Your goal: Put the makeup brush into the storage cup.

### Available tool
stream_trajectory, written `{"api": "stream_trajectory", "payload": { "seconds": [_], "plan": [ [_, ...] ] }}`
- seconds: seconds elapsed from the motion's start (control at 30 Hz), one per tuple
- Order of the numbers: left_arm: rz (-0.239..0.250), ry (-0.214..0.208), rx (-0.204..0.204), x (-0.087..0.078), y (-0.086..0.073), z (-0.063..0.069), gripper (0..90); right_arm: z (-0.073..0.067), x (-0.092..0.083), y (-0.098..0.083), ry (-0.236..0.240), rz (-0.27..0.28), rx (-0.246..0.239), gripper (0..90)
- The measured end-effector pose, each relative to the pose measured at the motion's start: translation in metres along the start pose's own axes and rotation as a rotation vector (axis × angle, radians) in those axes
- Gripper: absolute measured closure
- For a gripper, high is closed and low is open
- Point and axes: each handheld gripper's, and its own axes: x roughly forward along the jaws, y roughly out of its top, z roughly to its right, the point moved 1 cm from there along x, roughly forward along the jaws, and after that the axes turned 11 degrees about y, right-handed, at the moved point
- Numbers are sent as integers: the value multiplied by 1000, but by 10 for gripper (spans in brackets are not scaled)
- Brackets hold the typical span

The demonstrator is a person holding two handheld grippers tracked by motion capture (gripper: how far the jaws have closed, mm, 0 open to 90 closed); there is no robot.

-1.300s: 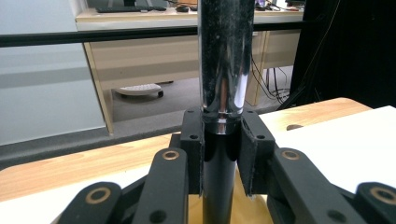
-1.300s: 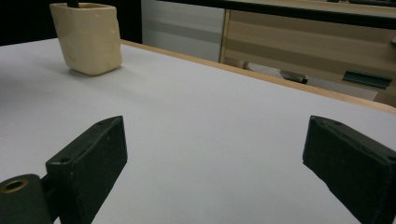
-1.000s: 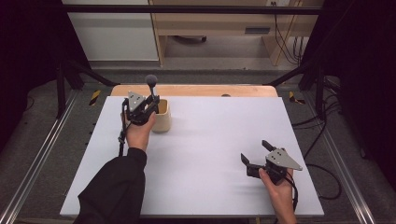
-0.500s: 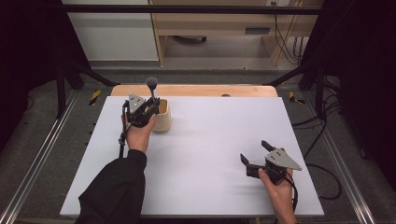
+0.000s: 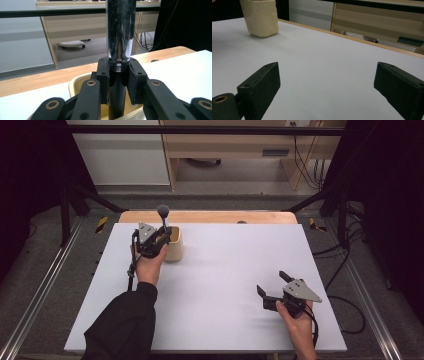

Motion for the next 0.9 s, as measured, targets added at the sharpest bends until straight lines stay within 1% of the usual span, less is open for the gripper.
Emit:
{"api": "stream_trajectory", "payload": {
  "seconds": [0.07, 0.1, 0.17, 0.2, 0.23, 0.3, 0.37, 0.4, 0.47, 0.57, 0.77, 0.9],
  "plan": [
    [5, -8, 5, 0, 0, 1, 729, 0, 0, 0, 0, 1, 0, 69],
    [11, -4, 15, -1, 0, 1, 700, 0, 0, 0, 0, 2, 1, 68],
    [30, 10, 37, -5, 2, 2, 581, 0, -1, 0, -1, 2, 1, 68],
    [48, 7, 43, -7, 3, 3, 542, 0, -1, 0, -2, 2, 1, 67],
    [64, 9, 56, -9, 5, 3, 501, 0, -1, 0, -1, 4, 1, 67],
    [83, 13, 89, -14, 8, 5, 440, 0, -1, 0, -2, 3, 2, 67],
    [97, 10, 100, -19, 11, 5, 361, 0, 0, 0, -2, -1, 1, 66],
    [107, 11, 103, -21, 12, 5, 361, 0, 0, 0, -2, -1, 1, 66],
    [125, 2, 102, -25, 14, 4, 325, 0, 0, 0, -3, -3, 0, 66],
    [138, -12, 101, -29, 17, 3, 297, 0, 0, 0, -2, -2, 1, 65],
    [138, -58, 110, -34, 22, 5, 225, 0, 0, -1, -3, -4, 3, 64],
    [127, -86, 114, -36, 23, 7, 175, 0, 0, -1, -4, -3, 4, 63]
  ]
}}
